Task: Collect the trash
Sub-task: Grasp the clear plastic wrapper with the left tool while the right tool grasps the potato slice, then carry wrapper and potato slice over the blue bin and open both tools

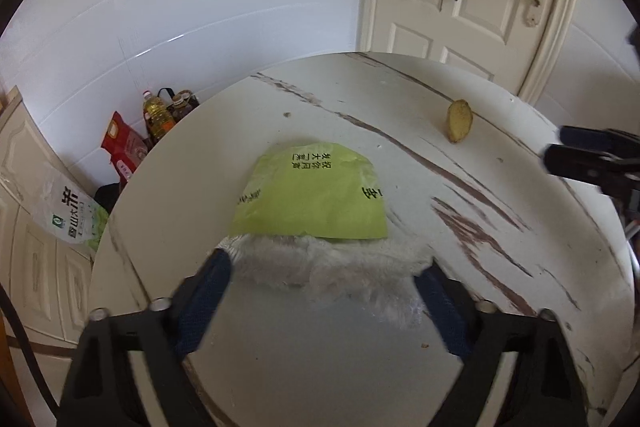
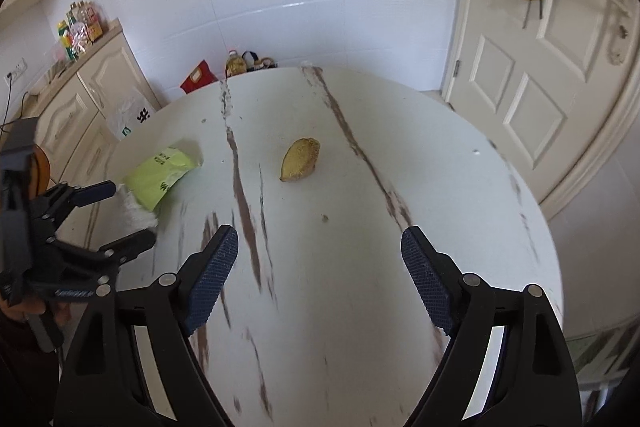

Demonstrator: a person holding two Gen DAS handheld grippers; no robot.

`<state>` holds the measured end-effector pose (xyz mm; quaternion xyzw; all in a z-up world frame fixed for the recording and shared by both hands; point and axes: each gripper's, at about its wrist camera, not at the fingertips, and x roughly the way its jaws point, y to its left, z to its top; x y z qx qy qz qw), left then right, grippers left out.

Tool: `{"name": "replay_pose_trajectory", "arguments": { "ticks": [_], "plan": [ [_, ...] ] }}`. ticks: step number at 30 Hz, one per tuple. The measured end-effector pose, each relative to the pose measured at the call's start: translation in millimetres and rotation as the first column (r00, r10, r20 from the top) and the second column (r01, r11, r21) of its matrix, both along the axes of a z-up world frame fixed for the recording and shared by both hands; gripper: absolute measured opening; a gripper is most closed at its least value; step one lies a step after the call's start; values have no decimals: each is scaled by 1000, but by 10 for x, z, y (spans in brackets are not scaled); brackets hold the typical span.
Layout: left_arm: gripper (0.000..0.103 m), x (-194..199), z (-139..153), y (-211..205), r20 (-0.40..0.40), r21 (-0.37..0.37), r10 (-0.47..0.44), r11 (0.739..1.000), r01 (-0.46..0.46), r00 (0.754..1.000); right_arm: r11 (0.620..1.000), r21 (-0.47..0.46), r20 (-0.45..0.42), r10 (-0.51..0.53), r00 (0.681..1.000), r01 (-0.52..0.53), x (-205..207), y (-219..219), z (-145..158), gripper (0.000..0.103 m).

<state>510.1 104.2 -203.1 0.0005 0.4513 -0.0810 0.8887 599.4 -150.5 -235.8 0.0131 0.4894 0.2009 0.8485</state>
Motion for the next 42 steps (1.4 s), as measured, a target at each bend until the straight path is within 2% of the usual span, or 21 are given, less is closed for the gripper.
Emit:
{"name": "replay_pose_trajectory", "arguments": {
  "ticks": [1,2,3,5,12,18,21,22,28,35,42],
  "plan": [
    [53,-2,-10,39,-13,-24,-7,1000,6,1000,1000,1,-6,8,1000,-8,43,56,-40,82],
    [25,15,-43,61,-20,-43,-8,999,7,1000,1000,6,-13,16,1000,-16,104,106,-79,82],
    [19,-1,-41,101,-18,-58,-15,998,14,1000,1000,16,-18,25,1000,-25,152,143,-95,82],
    [15,-31,-40,160,-19,-70,-32,997,30,999,998,39,-23,43,999,-42,262,226,-131,82],
    [7,-159,9,371,-7,-129,-67,990,65,998,999,24,-59,28,998,-27,622,340,-317,82],
    [6,-330,131,432,35,-141,-105,984,109,994,999,7,-77,43,996,-42,701,419,-414,65],
    [5,-357,112,403,31,-138,-110,984,113,993,999,0,-65,54,996,-54,700,445,-402,42],
    [5,-368,109,401,27,-134,-111,984,114,993,999,0,-62,54,997,-54,702,438,-395,29],
    [4,-546,184,318,38,-148,-132,980,136,991,997,44,-57,68,996,-65,466,316,-295,28],
    [2,-872,251,129,45,-201,-184,961,189,982,990,100,-10,100,995,-98,-176,75,-37,28],
    [1,-1163,418,-316,81,-213,-244,943,256,966,986,147,27,76,997,-79,-880,-321,189,28]
  ]
}}
